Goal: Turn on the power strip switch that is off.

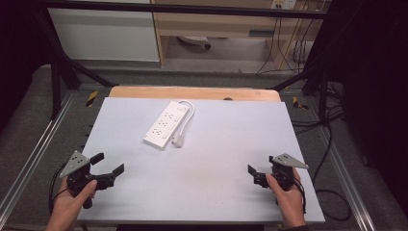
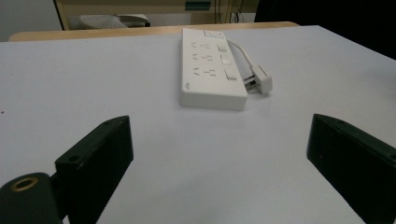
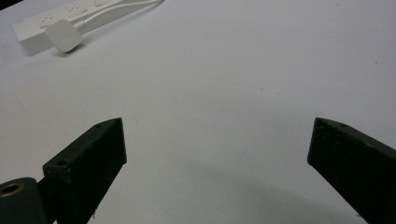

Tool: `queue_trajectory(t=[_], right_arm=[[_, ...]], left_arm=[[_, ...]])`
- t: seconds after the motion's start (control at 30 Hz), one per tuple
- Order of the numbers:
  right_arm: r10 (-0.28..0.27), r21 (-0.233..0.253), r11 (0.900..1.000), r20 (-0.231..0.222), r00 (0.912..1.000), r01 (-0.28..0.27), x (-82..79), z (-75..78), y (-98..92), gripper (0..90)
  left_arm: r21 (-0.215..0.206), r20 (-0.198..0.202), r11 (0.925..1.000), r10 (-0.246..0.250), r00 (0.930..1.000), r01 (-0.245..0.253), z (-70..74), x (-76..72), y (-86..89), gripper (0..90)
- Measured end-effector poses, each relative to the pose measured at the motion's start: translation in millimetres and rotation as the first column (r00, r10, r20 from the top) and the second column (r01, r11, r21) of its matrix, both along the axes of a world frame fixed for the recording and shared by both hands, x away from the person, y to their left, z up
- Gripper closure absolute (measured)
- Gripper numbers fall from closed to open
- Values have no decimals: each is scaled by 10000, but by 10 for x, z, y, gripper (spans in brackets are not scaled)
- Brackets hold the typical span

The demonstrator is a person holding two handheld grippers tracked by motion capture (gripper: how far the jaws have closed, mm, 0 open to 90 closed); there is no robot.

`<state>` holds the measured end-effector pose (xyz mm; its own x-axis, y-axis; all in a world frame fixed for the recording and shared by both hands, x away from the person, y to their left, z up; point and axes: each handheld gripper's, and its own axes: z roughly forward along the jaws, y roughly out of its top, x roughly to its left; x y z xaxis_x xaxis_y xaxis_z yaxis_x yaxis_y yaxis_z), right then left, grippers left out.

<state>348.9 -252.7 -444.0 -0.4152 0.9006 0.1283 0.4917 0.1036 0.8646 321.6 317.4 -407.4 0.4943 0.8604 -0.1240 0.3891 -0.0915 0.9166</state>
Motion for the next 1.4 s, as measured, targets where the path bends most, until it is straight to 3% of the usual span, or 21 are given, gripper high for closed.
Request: queue_trajectory(t=[1.4], right_arm=[[209, -226, 9995, 226, 9995, -203, -11, 51, 50, 43]], left_arm=[[46, 478, 9981, -611, 9970, 610, 138, -77, -185, 54]])
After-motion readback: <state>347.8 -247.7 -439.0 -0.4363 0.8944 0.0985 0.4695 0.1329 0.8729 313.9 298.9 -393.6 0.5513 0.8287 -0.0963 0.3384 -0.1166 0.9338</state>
